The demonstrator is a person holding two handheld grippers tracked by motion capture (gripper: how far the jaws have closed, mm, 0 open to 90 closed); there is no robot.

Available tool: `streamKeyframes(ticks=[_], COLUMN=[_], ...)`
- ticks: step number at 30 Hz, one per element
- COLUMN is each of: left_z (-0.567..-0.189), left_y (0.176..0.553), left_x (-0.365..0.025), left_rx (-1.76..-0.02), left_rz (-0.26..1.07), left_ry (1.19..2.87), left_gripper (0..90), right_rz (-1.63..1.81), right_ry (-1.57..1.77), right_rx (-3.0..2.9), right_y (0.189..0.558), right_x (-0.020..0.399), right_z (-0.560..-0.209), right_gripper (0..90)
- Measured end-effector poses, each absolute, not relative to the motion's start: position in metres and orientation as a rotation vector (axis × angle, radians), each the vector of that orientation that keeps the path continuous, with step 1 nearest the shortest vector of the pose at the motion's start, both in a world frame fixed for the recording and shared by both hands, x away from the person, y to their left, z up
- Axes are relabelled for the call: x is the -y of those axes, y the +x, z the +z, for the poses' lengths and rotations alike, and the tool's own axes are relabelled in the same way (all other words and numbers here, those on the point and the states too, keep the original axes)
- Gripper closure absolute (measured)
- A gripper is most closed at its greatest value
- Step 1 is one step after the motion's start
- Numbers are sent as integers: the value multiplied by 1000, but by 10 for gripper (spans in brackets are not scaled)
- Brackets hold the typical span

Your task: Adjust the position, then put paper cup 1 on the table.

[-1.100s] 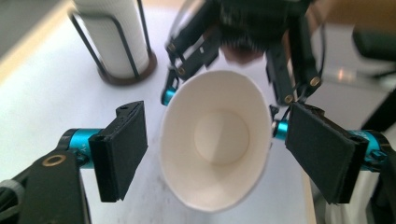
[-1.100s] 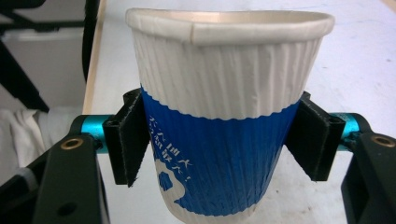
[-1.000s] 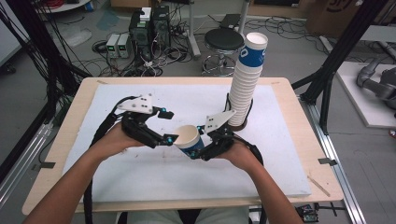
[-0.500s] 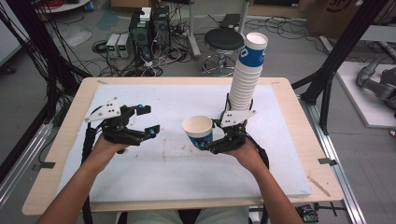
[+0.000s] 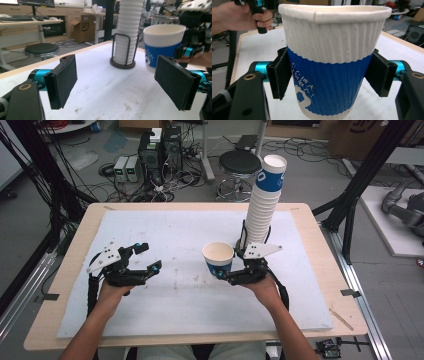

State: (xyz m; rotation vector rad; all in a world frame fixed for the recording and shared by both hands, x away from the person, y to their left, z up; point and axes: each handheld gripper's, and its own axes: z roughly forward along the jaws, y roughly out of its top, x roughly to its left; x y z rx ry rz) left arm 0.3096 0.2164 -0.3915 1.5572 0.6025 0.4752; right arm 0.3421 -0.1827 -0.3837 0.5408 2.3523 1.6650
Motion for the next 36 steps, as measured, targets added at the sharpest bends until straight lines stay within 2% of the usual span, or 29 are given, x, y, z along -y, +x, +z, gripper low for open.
streamKeyframes(ticks=[10,36], left_z=[-408,-410], left_y=[306,309], left_x=[-231,-228], left_rx=[-651,-651], left_rz=[519,525], left_ry=[1562,1567], left_gripper=[188,187], right_rz=[1704,1722], right_ry=[582,634], right_rx=[-2290,-2231], right_y=[343,351], right_x=[187,186], right_z=[-389,-393], right_gripper=[287,288])
